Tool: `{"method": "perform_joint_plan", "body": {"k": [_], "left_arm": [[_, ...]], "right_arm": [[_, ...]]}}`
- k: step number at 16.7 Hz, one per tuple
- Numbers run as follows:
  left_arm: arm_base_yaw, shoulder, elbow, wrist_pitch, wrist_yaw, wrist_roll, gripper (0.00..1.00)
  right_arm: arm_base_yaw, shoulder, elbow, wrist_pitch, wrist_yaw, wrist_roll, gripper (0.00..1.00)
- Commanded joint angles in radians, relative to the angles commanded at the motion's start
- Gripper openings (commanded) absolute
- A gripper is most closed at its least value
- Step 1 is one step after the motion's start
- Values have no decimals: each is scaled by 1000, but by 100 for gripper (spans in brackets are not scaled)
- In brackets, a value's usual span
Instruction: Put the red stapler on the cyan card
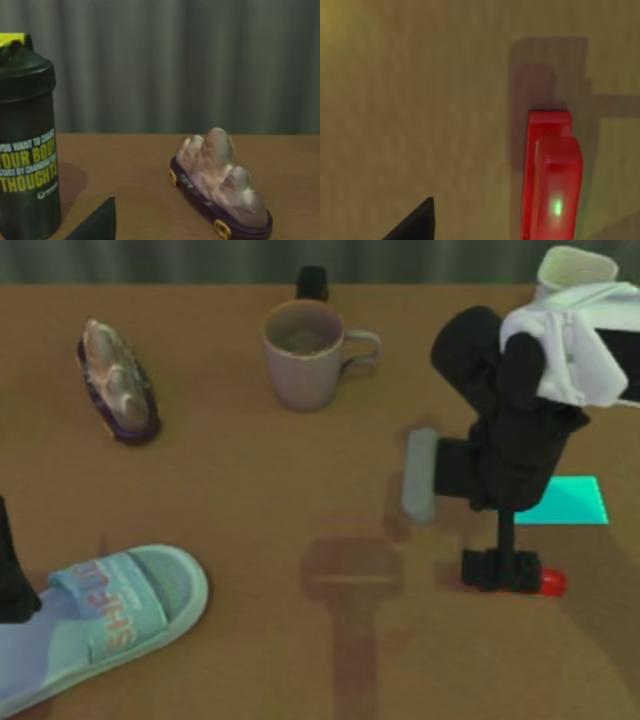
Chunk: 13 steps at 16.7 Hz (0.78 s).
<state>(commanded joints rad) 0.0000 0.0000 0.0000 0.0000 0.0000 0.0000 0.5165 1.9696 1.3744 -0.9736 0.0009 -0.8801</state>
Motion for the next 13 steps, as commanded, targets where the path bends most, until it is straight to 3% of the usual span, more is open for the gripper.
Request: {"method": "perform_joint_plan", "body": {"k": [4, 9, 13], "left_arm": [[0, 0, 0, 0, 0, 0, 100], [0, 0, 0, 0, 0, 0, 100], [0, 0, 0, 0, 0, 0, 100]], "right_arm": [[2, 66, -101, 169, 0, 3, 100], [2, 80, -121, 198, 1, 3, 100], [2, 80, -121, 198, 1, 3, 70]]}}
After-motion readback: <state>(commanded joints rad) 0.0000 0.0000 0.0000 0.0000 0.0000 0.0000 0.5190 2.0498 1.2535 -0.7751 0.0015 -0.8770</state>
